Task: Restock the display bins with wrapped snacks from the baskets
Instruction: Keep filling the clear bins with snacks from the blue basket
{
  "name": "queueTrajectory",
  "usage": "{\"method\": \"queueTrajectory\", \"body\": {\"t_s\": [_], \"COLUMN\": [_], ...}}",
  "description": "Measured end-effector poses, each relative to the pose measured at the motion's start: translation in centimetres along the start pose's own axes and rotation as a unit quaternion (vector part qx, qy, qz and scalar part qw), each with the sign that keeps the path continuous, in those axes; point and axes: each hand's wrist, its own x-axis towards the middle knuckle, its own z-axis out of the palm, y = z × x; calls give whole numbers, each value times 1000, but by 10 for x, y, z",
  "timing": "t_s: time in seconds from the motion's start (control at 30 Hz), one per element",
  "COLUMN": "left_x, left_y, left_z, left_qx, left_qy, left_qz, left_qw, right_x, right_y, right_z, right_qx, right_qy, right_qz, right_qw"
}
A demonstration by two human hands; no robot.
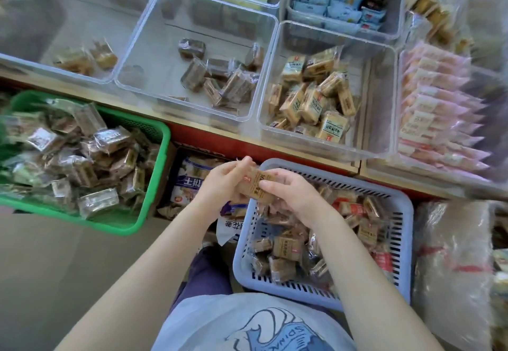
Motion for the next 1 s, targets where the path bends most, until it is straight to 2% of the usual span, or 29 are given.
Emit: {"method": "queueTrajectory", "body": {"t_s": [0.07,0.1,0.2,0.3,0.37,0.47,0.5,0.57,0.63,0.73,0.87,1.0], "left_x": [11,16,22,22,22,17,16,14,12,11,8,5], "left_y": [-8,-15,-38,-59,-71,-87,-92,-96,-95,-96,-95,-91], "left_z": [-6,-8,-8,2,7,17,19,24,28,31,32,33], "left_qx": [-92,-102,-42,-25,-14,-58,-73,-91,-113,-125,-118,-100], "left_qy": [52,75,87,90,84,70,71,82,93,98,85,86], "left_qz": [-74,-98,-146,-168,-191,-244,-253,-258,-258,-245,-227,-229], "left_qw": [992,987,985,981,978,966,962,958,955,957,963,964], "right_x": [15,22,40,46,44,36,33,27,27,40,59,53], "right_y": [-28,-45,-91,-109,-93,-29,-1,51,90,119,123,106], "right_z": [6,10,25,31,22,-1,-10,-24,-29,-21,-12,-22], "right_qx": [32,65,119,79,46,-67,-140,-281,-332,-329,-337,-175], "right_qy": [43,60,61,80,102,147,174,227,232,214,291,291], "right_qz": [-29,-48,-115,-141,-128,-40,3,80,109,119,112,118], "right_qw": [998,995,984,984,985,986,975,929,908,912,888,933]}}
